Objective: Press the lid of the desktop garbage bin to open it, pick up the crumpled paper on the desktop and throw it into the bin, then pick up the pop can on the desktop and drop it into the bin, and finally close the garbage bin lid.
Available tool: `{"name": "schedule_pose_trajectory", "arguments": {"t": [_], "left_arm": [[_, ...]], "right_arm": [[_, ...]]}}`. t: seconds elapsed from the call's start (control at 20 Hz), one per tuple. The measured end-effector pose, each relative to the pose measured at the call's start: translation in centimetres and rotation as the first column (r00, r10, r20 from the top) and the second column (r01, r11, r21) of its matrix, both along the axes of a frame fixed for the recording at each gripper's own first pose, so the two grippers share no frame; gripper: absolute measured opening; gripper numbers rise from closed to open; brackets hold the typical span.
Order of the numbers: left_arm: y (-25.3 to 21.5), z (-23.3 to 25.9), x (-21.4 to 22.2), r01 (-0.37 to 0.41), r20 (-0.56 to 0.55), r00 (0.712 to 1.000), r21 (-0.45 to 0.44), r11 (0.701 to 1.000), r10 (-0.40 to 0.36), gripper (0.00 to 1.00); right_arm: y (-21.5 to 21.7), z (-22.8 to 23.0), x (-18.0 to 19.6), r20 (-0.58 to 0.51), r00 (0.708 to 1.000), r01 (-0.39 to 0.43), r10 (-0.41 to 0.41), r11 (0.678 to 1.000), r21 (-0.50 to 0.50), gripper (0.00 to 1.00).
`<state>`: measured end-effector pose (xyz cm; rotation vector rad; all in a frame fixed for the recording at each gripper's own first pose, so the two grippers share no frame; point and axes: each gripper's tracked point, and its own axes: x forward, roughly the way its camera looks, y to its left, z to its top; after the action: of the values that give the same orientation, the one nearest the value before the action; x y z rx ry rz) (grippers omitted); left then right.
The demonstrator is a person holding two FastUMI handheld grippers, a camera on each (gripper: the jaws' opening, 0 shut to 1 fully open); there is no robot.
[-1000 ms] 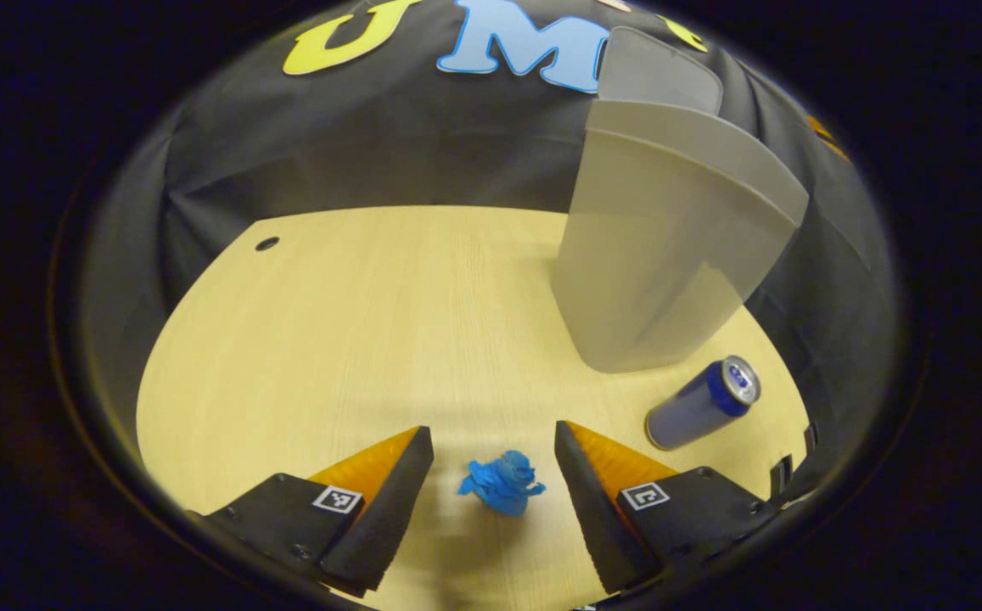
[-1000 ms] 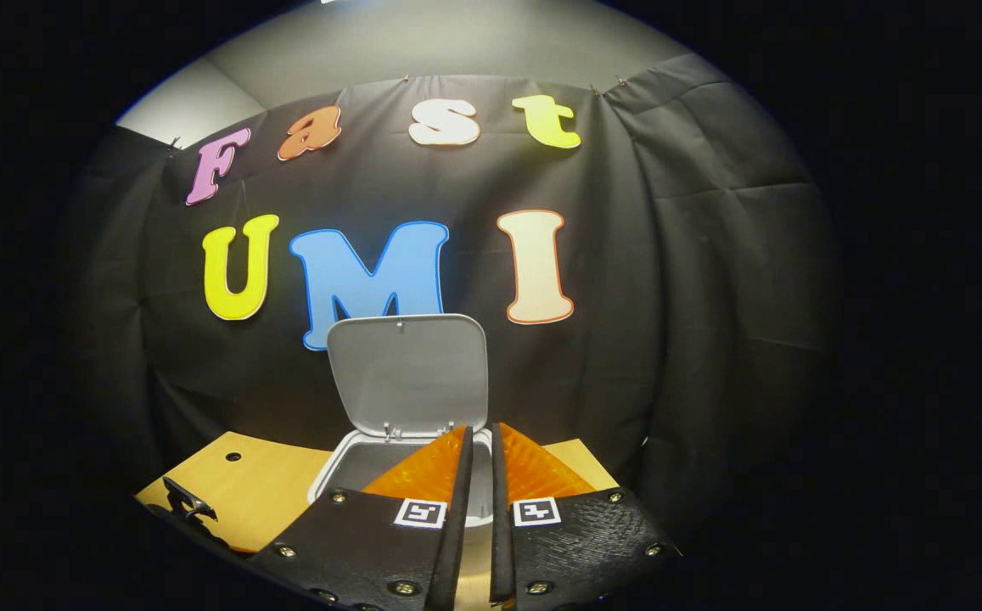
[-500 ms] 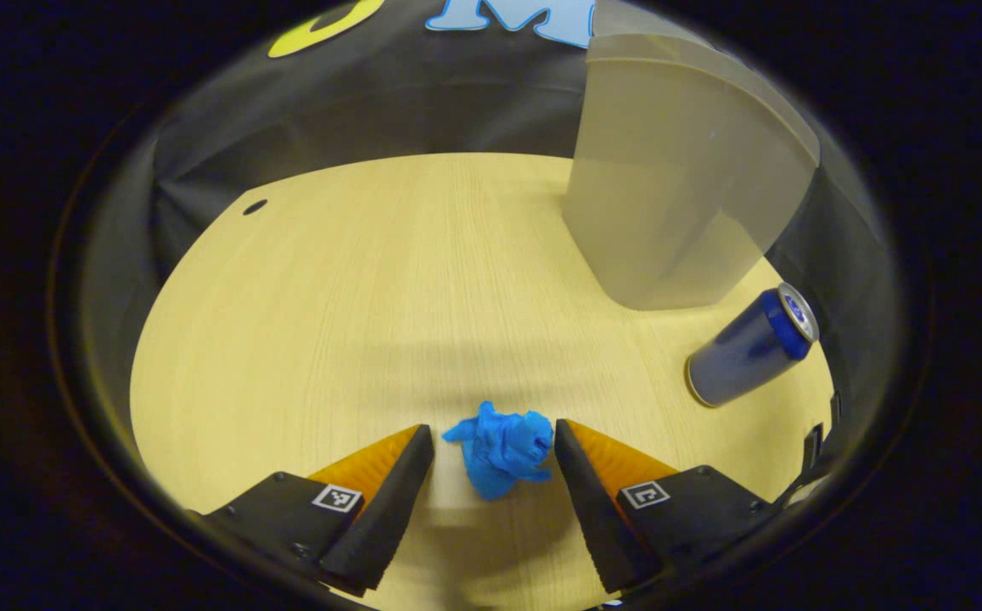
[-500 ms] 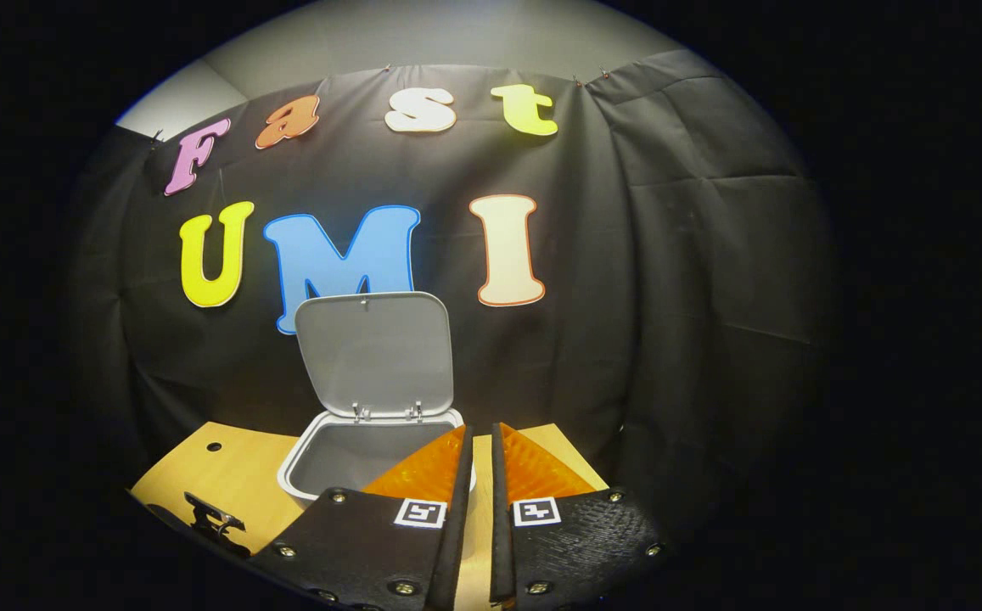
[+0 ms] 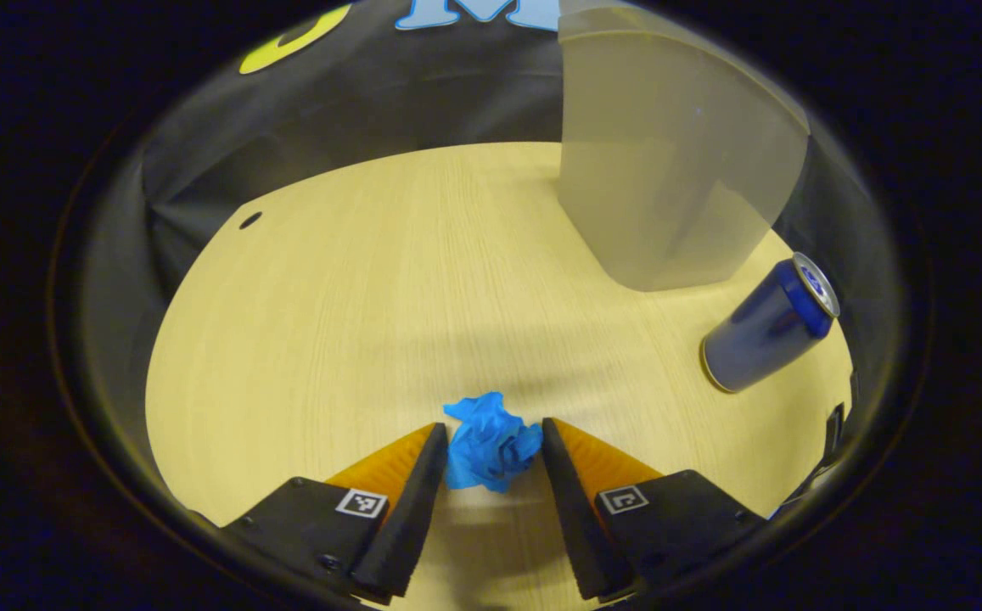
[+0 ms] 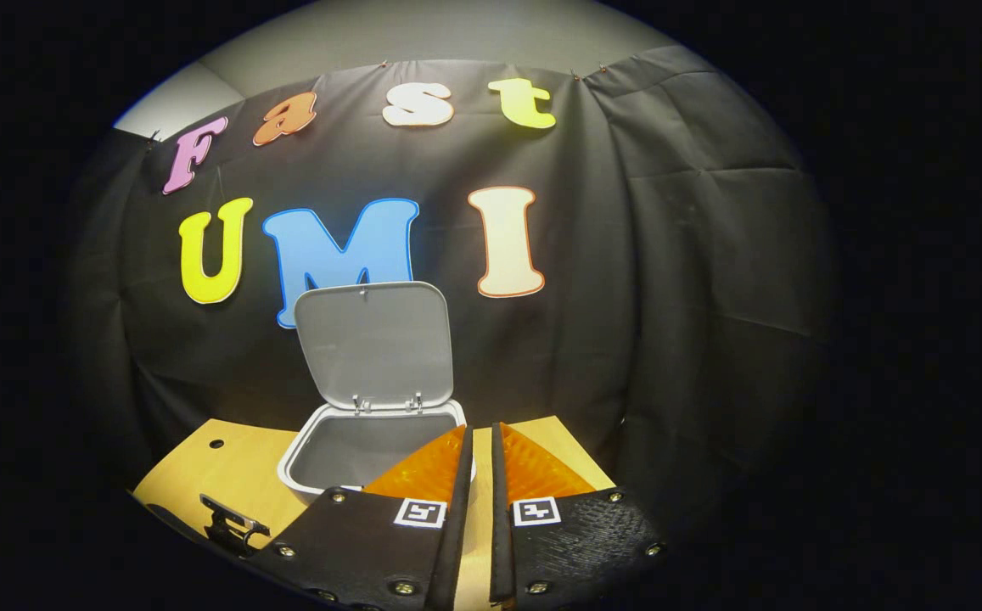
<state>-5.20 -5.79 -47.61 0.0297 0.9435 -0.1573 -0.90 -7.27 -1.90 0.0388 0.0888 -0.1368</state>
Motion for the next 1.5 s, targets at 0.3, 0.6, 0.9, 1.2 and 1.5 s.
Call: {"name": "schedule_pose_trajectory", "arguments": {"t": [0.3,0.6,0.9,1.2,1.5], "left_arm": [[0.4,0.0,0.2,-0.021,-0.003,1.0,-0.002,1.0,0.021,0.4],[1.1,1.4,1.0,-0.043,0.026,0.999,-0.001,0.999,0.043,0.3],[0.0,8.5,5.4,-0.037,0.173,0.984,-0.045,0.998,0.045,0.31],[-2.5,22.2,10.5,0.012,0.359,0.933,-0.11,0.994,0.029,0.32],[-5.9,35.2,14.5,0.101,0.543,0.839,-0.115,0.988,-0.022,0.28]], "right_arm": [[0.0,0.0,-0.1,0.003,1.0,-0.007,0.007,1.0,0.0,0.15],[-0.4,0.1,-0.1,0.008,1.0,0.0,0.0,1.0,0.002,0.14],[0.0,0.0,0.0,0.008,1.0,-0.013,0.013,1.0,0.008,0.15],[1.1,-0.5,0.0,0.001,0.999,-0.039,0.039,0.999,0.007,0.15],[0.7,-0.7,-0.3,0.004,1.0,-0.031,0.031,0.999,0.012,0.15]]}}
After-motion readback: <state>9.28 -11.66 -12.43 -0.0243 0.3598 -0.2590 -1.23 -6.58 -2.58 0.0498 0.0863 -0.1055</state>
